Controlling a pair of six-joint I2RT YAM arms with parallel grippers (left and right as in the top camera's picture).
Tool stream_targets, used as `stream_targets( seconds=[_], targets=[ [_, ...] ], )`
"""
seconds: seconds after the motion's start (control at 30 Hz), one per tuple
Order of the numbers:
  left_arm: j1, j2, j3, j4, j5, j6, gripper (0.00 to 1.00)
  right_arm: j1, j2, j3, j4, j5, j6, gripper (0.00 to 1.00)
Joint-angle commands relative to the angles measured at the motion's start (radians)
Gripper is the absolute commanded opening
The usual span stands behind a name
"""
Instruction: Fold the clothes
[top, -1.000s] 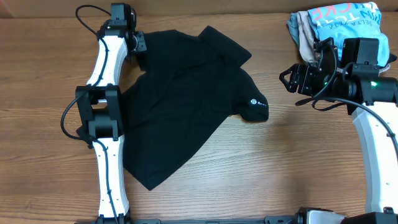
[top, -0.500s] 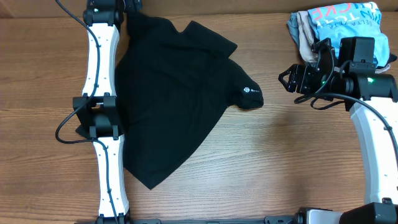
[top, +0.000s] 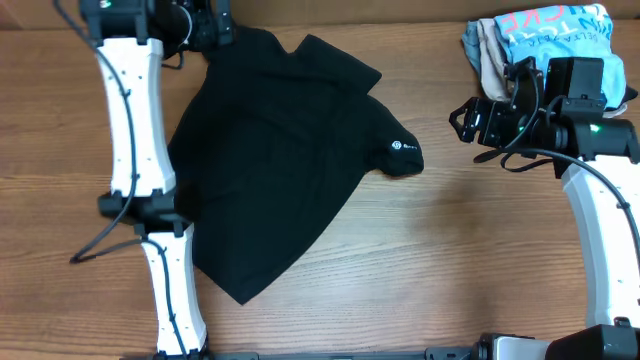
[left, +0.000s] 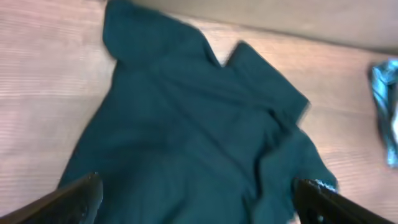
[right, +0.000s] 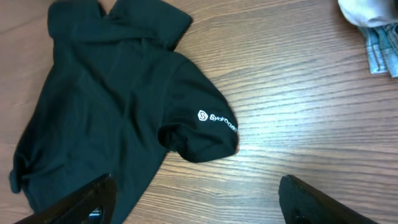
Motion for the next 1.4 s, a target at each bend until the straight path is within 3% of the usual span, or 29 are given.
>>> stream_targets(
  seconds=[0.0,0.23,0.4,0.43,0.53,0.67,0.73,0.83,1.07,1.23,1.37],
  targets=[
    [-0.010,-0.196,0.024,-0.063,0.015,0.067,1.00,0.003,-0.002,0.018,0.004,0.010,0.048,0.88],
    [-0.037,-0.387,-0.044,-0.063,0.037,0.098,1.00,0.003,-0.002,0.018,-0.039,0.010,0.063,0.88],
    [-0.173,-0.633,-0.447,-0.063,-0.073,0.091,1.00,0.003,-0.002,0.011,-0.053,0.010,0.063,0.90],
    [-0.228,-0.703,-0.623,-0.063,-0.152,0.054,1.00,0.003,-0.002,0.011,-0.040,0.010,0.063,0.91],
    [-0.287,-0.775,-0.895,-0.063,-0.228,-0.034,1.00,0.003,-0.002,0.008,-0.013,0.011,0.063,0.91],
    [-0.309,-0.814,-1.188,-0.032,-0.218,-0.090,1.00,0.003,-0.002,0.001,0.027,0.010,0.063,0.92],
    [-0.317,-0.838,-1.327,0.026,-0.185,-0.090,1.00,0.003,0.000,0.000,0.034,0.010,0.063,0.92],
    [-0.341,-0.898,-1.601,0.195,-0.097,-0.093,0.90,0.003,0.006,0.000,0.044,0.010,0.063,0.92],
    [-0.368,-0.993,-2.073,0.415,-0.093,-0.219,0.87,0.003,0.035,0.000,0.049,0.010,0.059,0.92],
    [-0.368,-1.027,-2.276,0.588,-0.036,-0.247,0.80,0.003,0.066,0.000,0.048,0.010,0.059,0.92],
    [-0.369,-1.026,-2.378,0.680,-0.035,-0.247,0.70,0.003,0.087,0.000,0.050,0.010,0.059,0.92]
  ],
)
